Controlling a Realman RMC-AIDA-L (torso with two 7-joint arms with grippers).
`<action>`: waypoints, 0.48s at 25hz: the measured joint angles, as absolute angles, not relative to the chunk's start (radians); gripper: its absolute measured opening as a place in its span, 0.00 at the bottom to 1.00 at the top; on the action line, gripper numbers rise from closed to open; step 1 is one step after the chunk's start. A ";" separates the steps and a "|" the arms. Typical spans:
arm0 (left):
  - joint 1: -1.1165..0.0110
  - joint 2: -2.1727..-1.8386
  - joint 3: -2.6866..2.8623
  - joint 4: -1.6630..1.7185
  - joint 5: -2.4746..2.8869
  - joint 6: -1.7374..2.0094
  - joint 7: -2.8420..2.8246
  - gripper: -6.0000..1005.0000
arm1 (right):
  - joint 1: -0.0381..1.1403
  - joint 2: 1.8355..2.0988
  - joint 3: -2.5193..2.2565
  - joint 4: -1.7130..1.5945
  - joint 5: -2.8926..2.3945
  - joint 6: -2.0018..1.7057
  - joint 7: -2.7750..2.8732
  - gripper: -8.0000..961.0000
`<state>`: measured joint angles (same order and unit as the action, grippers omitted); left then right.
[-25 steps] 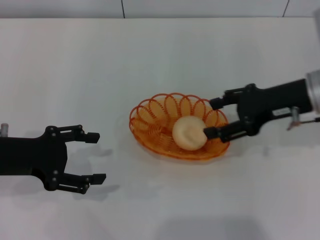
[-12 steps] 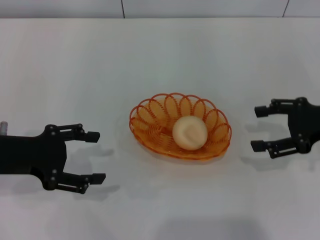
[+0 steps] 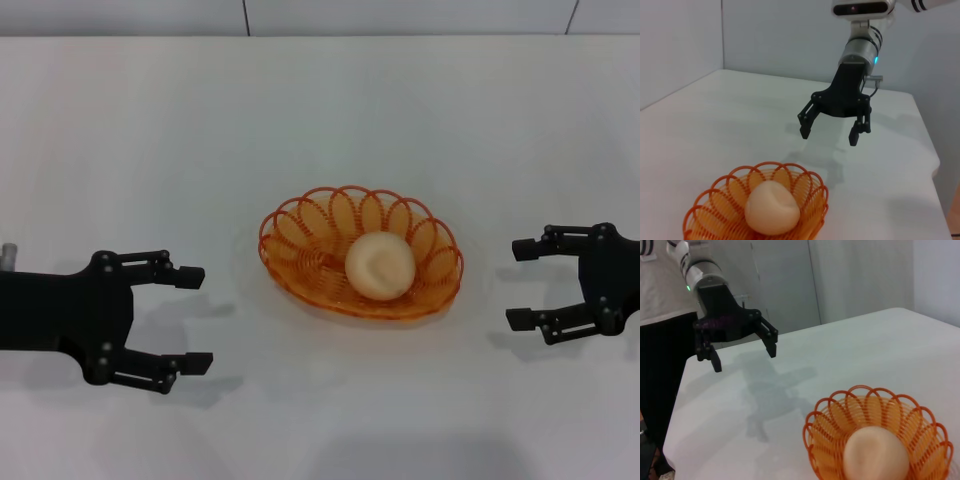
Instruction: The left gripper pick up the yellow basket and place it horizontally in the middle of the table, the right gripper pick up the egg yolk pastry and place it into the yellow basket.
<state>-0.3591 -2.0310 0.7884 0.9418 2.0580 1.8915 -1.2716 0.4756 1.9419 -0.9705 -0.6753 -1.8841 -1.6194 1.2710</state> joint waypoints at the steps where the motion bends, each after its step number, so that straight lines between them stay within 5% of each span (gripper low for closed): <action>1: -0.363 -2.031 0.788 0.936 2.058 1.890 -1.272 0.89 | 0.475 1.943 -0.970 -0.675 -1.884 -1.620 1.269 0.92; 12: -0.411 -2.026 0.788 0.894 2.069 1.861 -1.285 0.89 | 0.479 1.951 -0.969 -0.673 -1.887 -1.613 1.266 0.92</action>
